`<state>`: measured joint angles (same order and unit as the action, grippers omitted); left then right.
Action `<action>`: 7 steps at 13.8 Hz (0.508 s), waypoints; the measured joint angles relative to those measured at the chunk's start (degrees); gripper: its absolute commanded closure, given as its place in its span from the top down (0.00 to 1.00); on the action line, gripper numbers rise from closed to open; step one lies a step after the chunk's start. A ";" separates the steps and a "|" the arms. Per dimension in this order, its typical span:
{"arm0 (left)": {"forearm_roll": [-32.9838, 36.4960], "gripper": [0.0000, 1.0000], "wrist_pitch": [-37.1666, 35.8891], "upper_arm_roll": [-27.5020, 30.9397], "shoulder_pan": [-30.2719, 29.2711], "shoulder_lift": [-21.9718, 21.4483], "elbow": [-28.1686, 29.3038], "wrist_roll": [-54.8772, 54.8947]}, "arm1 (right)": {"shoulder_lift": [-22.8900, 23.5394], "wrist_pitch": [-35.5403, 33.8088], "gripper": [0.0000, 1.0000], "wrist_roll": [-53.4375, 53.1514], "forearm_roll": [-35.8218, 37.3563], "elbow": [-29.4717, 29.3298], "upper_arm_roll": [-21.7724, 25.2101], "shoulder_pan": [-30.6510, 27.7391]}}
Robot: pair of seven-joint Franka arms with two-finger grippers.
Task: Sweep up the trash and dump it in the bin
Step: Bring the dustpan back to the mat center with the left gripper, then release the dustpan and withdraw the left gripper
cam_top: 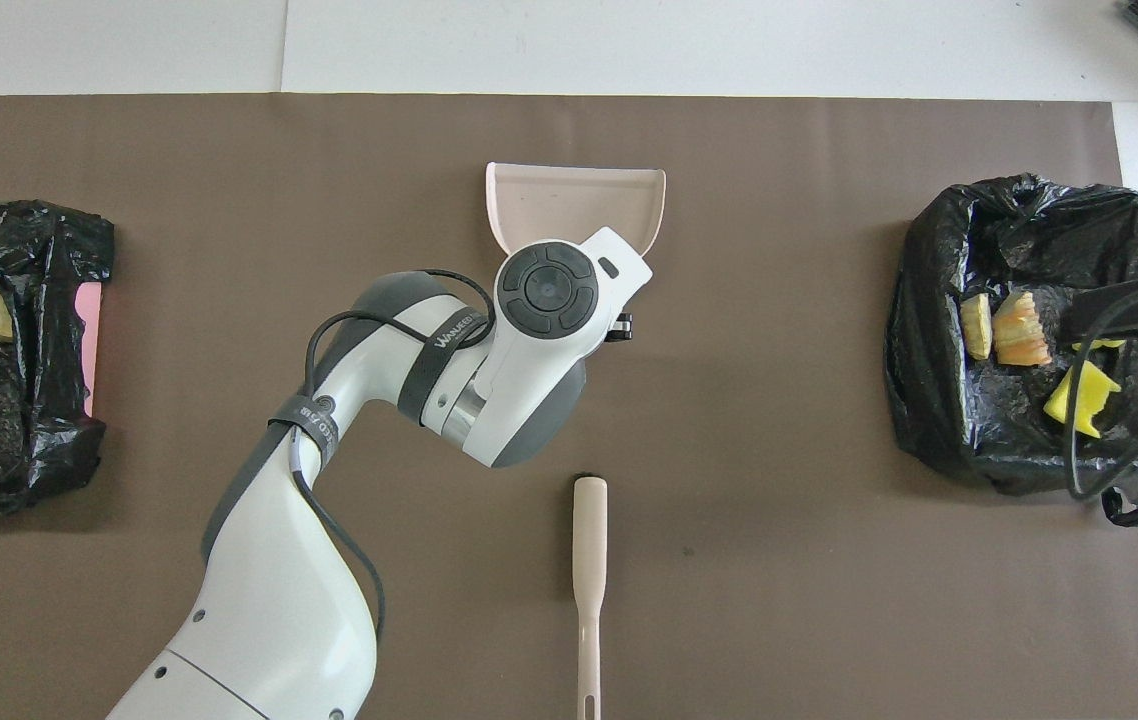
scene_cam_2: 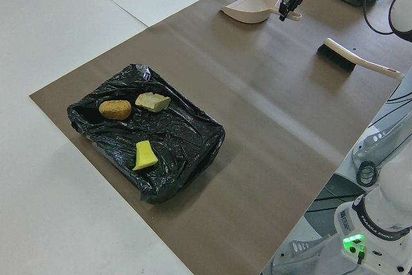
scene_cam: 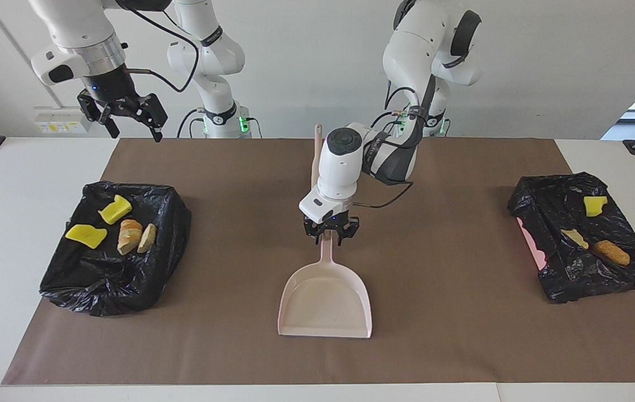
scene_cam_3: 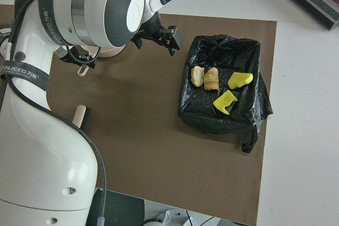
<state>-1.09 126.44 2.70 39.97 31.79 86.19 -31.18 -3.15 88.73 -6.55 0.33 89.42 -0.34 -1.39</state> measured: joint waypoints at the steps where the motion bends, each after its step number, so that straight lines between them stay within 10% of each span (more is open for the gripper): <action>1: 0.00 1.00 -0.01 0.35 -0.59 -0.37 -0.37 0.75 | 0.00 0.00 1.00 0.00 0.00 0.07 -0.03 0.03; 7: 0.01 1.00 -9.82 1.23 -9.13 -14.60 3.76 14.61 | 0.00 0.00 1.00 0.00 0.00 0.37 -0.03 -0.07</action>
<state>-1.08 116.62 3.93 30.84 17.19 89.96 -16.58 -3.16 88.73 -6.55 0.33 89.79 -0.37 -1.46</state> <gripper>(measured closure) 0.000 0.000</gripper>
